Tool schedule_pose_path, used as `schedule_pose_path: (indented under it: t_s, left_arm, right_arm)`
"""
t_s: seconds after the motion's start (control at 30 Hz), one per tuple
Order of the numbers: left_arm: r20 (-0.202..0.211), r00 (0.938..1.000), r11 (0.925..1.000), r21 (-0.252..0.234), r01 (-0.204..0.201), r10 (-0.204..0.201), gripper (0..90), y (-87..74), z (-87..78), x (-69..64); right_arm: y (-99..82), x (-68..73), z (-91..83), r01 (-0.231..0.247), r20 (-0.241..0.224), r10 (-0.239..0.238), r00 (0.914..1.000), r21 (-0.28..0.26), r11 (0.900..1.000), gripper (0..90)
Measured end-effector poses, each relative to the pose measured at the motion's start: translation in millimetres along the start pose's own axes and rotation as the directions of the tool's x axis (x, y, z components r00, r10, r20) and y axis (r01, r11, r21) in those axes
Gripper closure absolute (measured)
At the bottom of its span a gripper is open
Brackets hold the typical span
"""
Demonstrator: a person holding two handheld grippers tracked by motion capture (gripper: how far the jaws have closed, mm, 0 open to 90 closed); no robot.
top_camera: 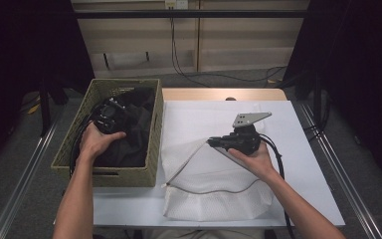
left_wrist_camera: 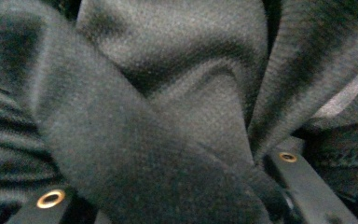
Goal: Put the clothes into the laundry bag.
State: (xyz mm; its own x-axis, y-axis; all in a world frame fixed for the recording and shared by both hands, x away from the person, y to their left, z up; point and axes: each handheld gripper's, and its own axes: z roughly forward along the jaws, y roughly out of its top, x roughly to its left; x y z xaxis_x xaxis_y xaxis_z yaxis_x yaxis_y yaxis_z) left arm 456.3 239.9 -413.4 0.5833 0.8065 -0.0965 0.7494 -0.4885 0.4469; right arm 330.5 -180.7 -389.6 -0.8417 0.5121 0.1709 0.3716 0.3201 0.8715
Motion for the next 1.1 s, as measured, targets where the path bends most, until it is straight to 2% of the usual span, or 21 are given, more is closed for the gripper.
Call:
schedule_pose_path:
  t_s: [0.03, 0.07, 0.2, 0.3, 0.37, 0.4, 0.43, 0.47, 0.53, 0.63, 0.67, 0.7, 0.73, 0.8, 0.83, 0.87, 0.9, 1.0, 1.1]
  left_arm:
    - [-0.018, 0.9998, 0.9998, -0.021, -0.001, 0.001, 64.4, -0.5, -3.2, -0.1]
    - [-0.012, 0.9997, 0.9988, -0.044, 0.021, -0.022, 64.5, -1.4, -6.3, -0.5]
    - [0.001, 0.9991, 0.9893, -0.139, 0.042, -0.042, 64.8, -4.8, -22.6, 4.2]
    - [0.002, 0.9977, 0.9699, -0.234, 0.067, -0.068, 64.9, -8.9, -33.4, 5.8]
    - [0.009, 0.9982, 0.9574, -0.283, 0.060, -0.060, 65.0, -11.2, -40.6, 5.2]
    - [0.012, 0.9977, 0.9505, -0.303, 0.067, -0.067, 65.1, -12.0, -42.4, 4.0]
    - [0.002, 0.9983, 0.9462, -0.319, 0.056, -0.058, 65.2, -12.7, -45.2, 4.2]
    - [0.005, 0.9974, 0.9363, -0.344, 0.069, -0.072, 65.1, -13.7, -47.0, 2.1]
    - [0.005, 0.9977, 0.9260, -0.372, 0.064, -0.067, 65.2, -15.7, -53.3, 0.9]
    - [0.006, 0.9976, 0.8979, -0.435, 0.065, -0.069, 65.3, -19.4, -63.2, 1.1]
    - [0.005, 0.9970, 0.8847, -0.461, 0.071, -0.078, 65.3, -20.2, -66.3, 0.2]
    - [0.008, 0.9972, 0.8773, -0.475, 0.070, -0.075, 65.3, -20.9, -69.9, 0.1]
    - [0.003, 0.9968, 0.8620, -0.502, 0.071, -0.080, 65.3, -21.6, -73.3, -0.9]
    - [0.030, 0.9957, 0.8343, -0.544, 0.090, -0.088, 65.3, -23.3, -80.4, -0.3]
    - [0.019, 0.9950, 0.8189, -0.567, 0.092, -0.098, 65.3, -24.5, -84.4, -0.8]
    - [0.041, 0.9929, 0.8012, -0.587, 0.114, -0.111, 65.3, -25.5, -88.0, 0.0]
    - [0.059, 0.9915, 0.7869, -0.604, 0.128, -0.116, 65.3, -26.5, -91.4, 0.9]
    - [0.055, 0.9931, 0.7661, -0.632, 0.115, -0.104, 65.3, -28.2, -100.5, -0.6]
    - [0.035, 0.9951, 0.7560, -0.648, 0.093, -0.093, 65.2, -28.3, -106.8, -4.2]
  right_arm:
    - [0.2, -0.1, -0.5, 0.001, 0.003, -0.001, 1.0000, -0.001, 1.0000, 89.4]
    - [0.4, -0.4, -0.5, 0.002, 0.002, -0.002, 1.0000, -0.002, 1.0000, 89.4]
    - [0.3, -0.3, -0.5, 0.001, 0.003, -0.001, 1.0000, 0.001, 1.0000, 89.4]
    - [0.0, 0.0, -0.9, 0.002, -0.001, -0.002, 1.0000, 0.000, 1.0000, 89.4]
    - [0.3, -0.6, -1.8, 0.003, 0.000, -0.003, 1.0000, -0.006, 1.0000, 89.5]
    - [0.6, -0.6, -2.6, 0.000, 0.002, 0.000, 1.0000, -0.007, 1.0000, 89.5]
    - [0.7, -0.7, -2.9, 0.000, 0.005, 0.000, 1.0000, -0.008, 1.0000, 89.5]
    - [0.7, -1.0, -3.3, 0.001, 0.005, -0.001, 1.0000, -0.009, 1.0000, 89.5]
    - [0.5, -1.2, -3.6, 0.000, 0.005, 0.000, 1.0000, -0.008, 1.0000, 89.5]
    - [0.4, -1.3, -3.3, -0.001, 0.006, 0.001, 1.0000, -0.008, 1.0000, 89.5]
    - [0.3, -1.3, -3.0, -0.003, 0.005, 0.003, 1.0000, -0.009, 1.0000, 89.5]
    - [0.1, -1.5, -2.4, -0.003, 0.004, 0.003, 1.0000, -0.006, 1.0000, 89.5]
    - [0.1, -1.5, -2.4, -0.003, 0.004, 0.003, 1.0000, -0.006, 1.0000, 89.5]
    - [-0.1, -1.6, -2.0, -0.004, 0.002, 0.004, 1.0000, -0.006, 1.0000, 89.5]
    - [0.0, -1.7, -2.0, -0.005, 0.001, 0.005, 1.0000, -0.007, 1.0000, 89.5]
    - [0.0, -1.8, -2.4, -0.010, -0.005, 0.010, 0.9999, -0.012, 0.9999, 89.5]
    - [-0.1, -2.5, -3.0, -0.013, -0.016, 0.012, 0.9998, -0.021, 0.9997, 89.5]
    - [0.5, -3.1, -4.6, -0.011, -0.005, 0.011, 0.9999, -0.022, 0.9997, 89.5]
    - [0.2, -3.8, -4.9, -0.014, -0.004, 0.014, 0.9999, -0.019, 0.9997, 89.5]
